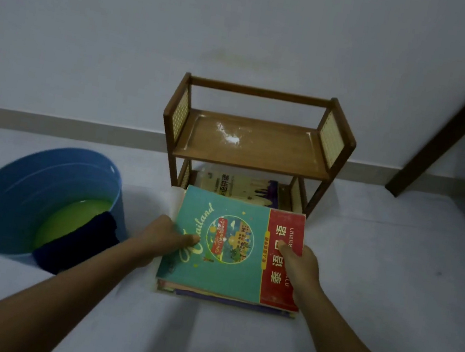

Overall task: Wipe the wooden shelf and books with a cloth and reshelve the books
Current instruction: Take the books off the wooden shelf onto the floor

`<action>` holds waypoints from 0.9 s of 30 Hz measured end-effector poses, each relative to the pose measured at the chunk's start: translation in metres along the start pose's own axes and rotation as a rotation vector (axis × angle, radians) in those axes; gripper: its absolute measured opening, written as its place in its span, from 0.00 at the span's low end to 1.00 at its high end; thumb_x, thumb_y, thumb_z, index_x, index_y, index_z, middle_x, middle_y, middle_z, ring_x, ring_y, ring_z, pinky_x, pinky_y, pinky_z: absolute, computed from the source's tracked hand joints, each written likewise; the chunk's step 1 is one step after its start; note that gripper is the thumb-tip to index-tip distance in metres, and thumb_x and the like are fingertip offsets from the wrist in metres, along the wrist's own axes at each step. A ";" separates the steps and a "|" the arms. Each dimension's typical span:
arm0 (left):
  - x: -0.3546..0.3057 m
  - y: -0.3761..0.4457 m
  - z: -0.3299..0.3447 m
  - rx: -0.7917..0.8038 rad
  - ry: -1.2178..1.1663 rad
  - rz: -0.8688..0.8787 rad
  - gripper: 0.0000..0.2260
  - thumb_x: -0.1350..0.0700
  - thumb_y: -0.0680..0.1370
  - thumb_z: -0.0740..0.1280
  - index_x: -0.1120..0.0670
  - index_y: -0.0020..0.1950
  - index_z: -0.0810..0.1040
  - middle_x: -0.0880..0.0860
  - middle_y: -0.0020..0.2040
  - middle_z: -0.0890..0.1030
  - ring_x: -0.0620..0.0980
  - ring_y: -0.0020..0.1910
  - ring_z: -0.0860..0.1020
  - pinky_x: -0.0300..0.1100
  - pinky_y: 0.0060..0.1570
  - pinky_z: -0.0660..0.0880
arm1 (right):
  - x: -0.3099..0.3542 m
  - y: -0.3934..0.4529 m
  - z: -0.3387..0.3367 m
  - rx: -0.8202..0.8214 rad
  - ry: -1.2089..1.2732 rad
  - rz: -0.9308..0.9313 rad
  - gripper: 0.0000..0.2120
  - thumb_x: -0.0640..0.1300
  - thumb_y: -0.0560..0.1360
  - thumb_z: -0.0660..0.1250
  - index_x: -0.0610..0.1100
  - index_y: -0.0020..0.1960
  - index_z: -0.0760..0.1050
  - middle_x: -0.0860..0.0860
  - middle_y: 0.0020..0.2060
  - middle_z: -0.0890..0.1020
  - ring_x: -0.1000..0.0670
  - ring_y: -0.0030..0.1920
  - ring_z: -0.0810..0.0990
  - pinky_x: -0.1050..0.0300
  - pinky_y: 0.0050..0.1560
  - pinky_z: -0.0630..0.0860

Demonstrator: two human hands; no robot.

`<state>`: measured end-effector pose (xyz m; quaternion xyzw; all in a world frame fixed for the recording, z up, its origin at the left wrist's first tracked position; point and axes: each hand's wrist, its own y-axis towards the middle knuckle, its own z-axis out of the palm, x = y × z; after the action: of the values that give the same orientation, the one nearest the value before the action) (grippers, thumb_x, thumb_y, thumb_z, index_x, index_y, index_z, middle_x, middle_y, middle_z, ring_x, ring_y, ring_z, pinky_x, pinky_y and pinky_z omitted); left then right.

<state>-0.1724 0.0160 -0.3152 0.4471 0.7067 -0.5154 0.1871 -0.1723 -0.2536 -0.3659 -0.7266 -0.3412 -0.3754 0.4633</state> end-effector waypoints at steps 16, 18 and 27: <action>0.109 0.092 0.065 0.008 0.137 -0.207 0.07 0.57 0.73 0.73 0.58 0.40 0.77 0.50 0.34 0.81 0.46 0.34 0.79 0.33 0.29 0.71 | -0.107 0.069 0.047 0.083 -0.466 0.153 0.10 0.45 0.75 0.66 0.41 0.52 0.76 0.45 0.42 0.84 0.46 0.39 0.84 0.54 0.41 0.81; 0.112 0.104 0.061 0.025 0.164 -0.235 0.11 0.54 0.72 0.74 0.59 0.46 0.76 0.54 0.43 0.80 0.50 0.43 0.78 0.37 0.34 0.72 | -0.111 0.073 0.044 0.121 -0.526 0.180 0.10 0.43 0.76 0.65 0.38 0.52 0.77 0.45 0.43 0.84 0.47 0.40 0.83 0.56 0.39 0.80; 0.030 0.209 0.039 -0.115 0.329 0.225 0.11 0.51 0.78 0.66 0.56 0.56 0.76 0.53 0.50 0.81 0.51 0.49 0.81 0.49 0.51 0.80 | -0.023 0.182 0.065 0.028 -0.587 -0.406 0.19 0.48 0.73 0.61 0.46 0.63 0.71 0.45 0.58 0.76 0.44 0.55 0.78 0.47 0.53 0.79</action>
<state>-0.0231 0.0084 -0.4696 0.5899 0.7016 -0.3701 0.1507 -0.0152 -0.2576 -0.4806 -0.7144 -0.6023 -0.2305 0.2716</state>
